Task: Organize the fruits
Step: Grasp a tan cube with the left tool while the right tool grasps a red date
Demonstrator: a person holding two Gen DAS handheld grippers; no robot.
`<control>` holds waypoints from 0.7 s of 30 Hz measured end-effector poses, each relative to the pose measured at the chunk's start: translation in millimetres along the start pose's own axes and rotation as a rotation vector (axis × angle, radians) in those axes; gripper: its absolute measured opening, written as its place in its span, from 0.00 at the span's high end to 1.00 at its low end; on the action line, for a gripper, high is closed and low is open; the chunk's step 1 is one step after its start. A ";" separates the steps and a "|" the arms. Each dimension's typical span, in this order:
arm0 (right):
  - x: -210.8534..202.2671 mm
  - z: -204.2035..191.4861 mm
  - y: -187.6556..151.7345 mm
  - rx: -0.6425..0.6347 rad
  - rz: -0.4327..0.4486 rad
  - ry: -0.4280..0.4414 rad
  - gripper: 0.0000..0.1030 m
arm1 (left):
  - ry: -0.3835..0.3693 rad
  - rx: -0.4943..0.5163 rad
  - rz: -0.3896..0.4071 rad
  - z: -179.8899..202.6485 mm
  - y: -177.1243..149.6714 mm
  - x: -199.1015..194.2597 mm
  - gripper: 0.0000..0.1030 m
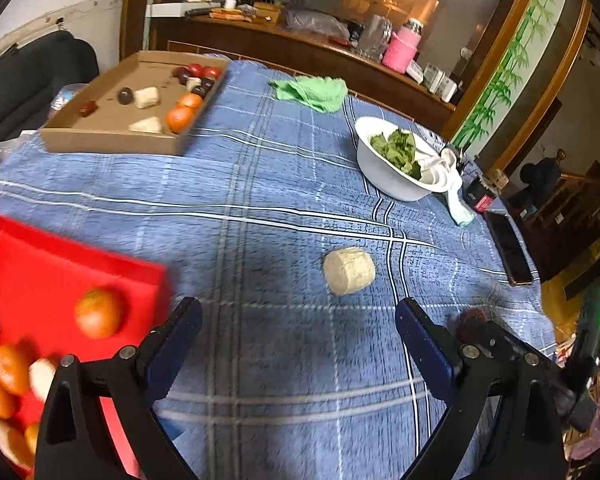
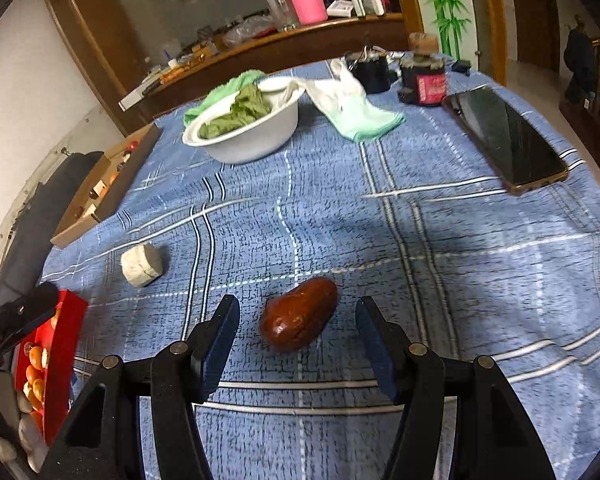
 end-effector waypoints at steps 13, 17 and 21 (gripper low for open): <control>6.9 1.8 3.0 -0.032 0.017 -0.002 0.38 | 0.124 0.158 -0.049 38.8 17.7 76.4 0.06; 8.3 -2.9 1.8 -0.061 0.019 -0.037 0.45 | 0.146 0.196 -0.043 47.0 16.4 83.7 0.30; 8.9 -4.1 0.7 -0.076 0.018 -0.043 0.57 | 0.139 0.215 -0.026 50.5 16.5 79.1 0.62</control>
Point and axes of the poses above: each gripper's, at about its wrist camera, not at the fingertips, and x roughly the way its jaws point, z to its right, y to its top, the point moved 8 cm from there along x, roughly the way its jaws point, and after that the axes turned 7 degrees about -z, right-handed, at the moved point
